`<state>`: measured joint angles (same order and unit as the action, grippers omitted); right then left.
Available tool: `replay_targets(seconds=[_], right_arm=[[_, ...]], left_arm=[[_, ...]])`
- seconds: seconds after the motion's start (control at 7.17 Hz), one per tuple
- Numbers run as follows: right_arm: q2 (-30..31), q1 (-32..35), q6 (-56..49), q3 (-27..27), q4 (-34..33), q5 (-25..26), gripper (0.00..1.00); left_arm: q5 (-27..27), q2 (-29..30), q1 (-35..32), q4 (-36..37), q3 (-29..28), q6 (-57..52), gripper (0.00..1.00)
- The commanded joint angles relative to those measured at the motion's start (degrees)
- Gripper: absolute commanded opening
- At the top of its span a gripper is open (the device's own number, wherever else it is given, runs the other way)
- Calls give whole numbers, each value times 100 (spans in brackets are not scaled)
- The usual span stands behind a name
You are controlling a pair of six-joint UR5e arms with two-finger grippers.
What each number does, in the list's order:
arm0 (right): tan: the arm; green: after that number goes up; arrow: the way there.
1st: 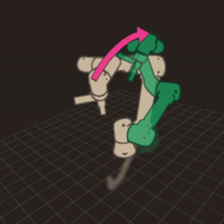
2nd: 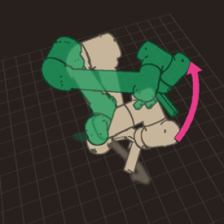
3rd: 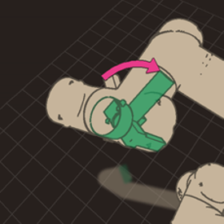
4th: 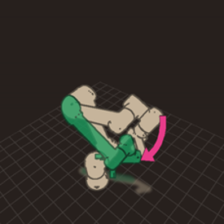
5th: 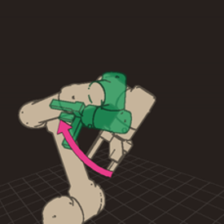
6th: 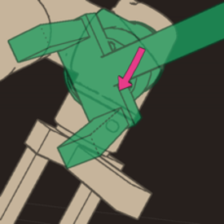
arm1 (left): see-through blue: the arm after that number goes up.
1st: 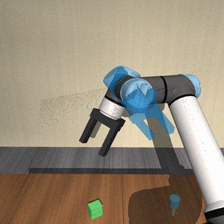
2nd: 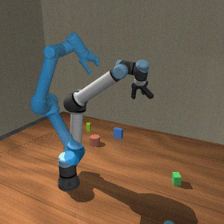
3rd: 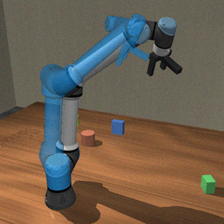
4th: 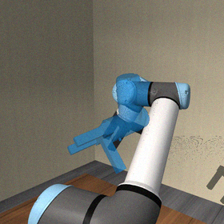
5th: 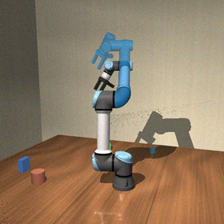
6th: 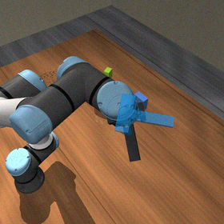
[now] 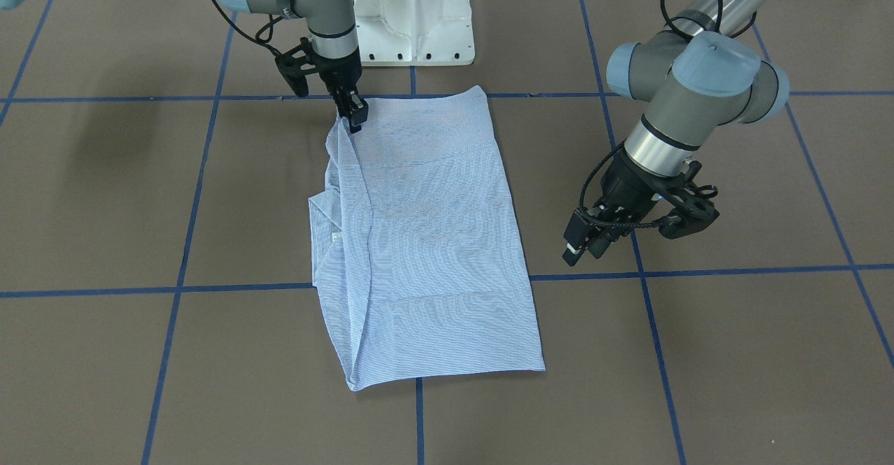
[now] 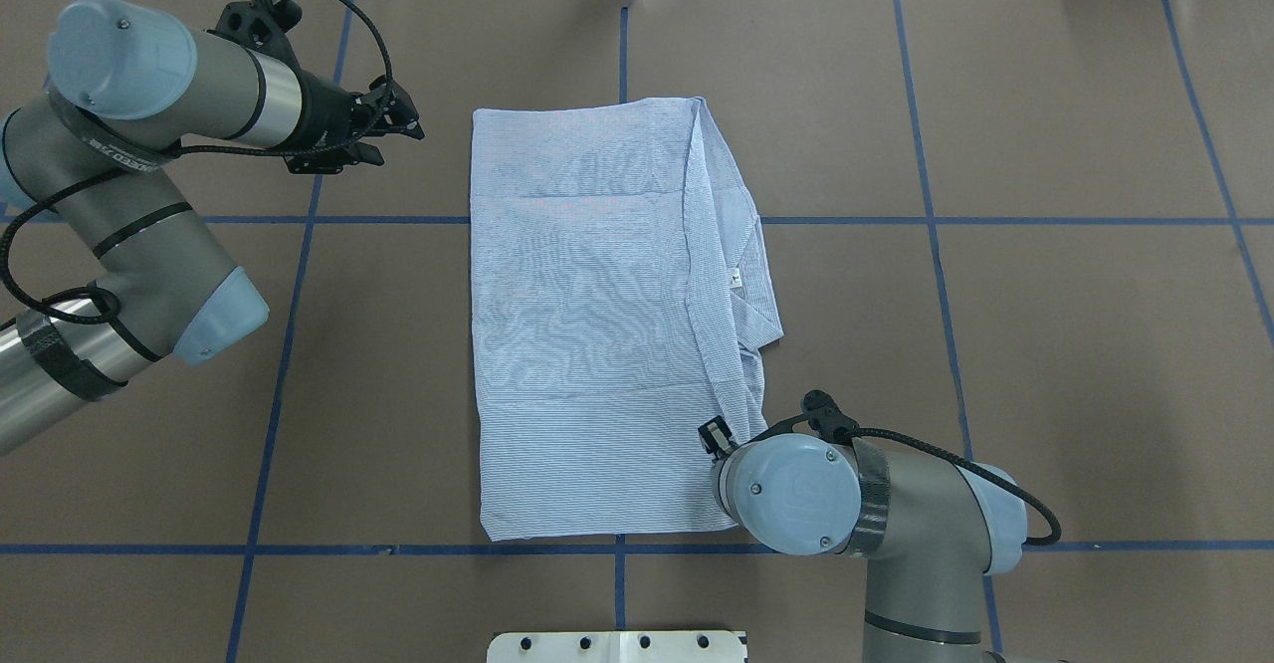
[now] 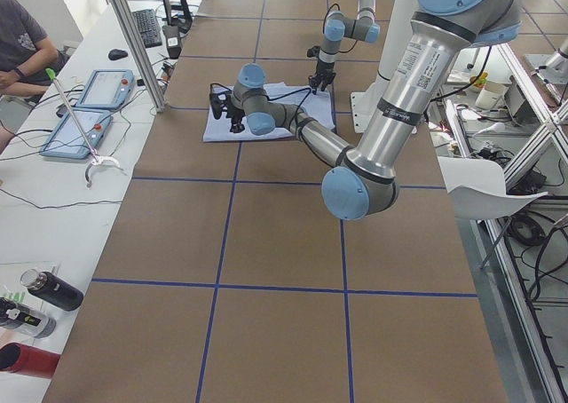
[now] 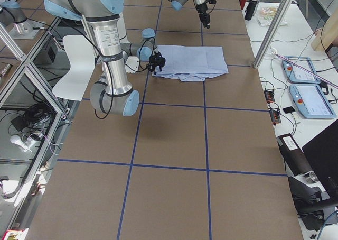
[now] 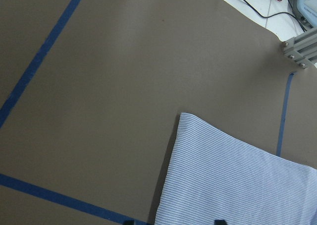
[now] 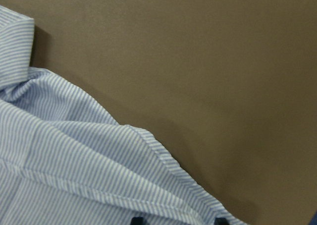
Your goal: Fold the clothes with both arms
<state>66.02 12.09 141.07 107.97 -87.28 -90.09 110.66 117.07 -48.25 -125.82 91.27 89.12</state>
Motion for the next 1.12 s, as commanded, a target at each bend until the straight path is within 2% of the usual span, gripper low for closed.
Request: replay_targets(seconds=[0.0, 0.42, 0.7, 0.98], right_arm=[[50, 13, 70, 101, 9, 0, 0], [25, 31, 79, 190, 9, 18, 0], [51, 83, 79, 400, -9, -26, 0], [60, 57, 79, 418, -236, -26, 0]], left_arm=[[8, 0, 0, 14, 23, 9, 62], [17, 0, 0, 14, 23, 193, 62], [-35, 17, 113, -12, 49, 813, 62], [-105, -489, 551, -30, 836, 1482, 62]])
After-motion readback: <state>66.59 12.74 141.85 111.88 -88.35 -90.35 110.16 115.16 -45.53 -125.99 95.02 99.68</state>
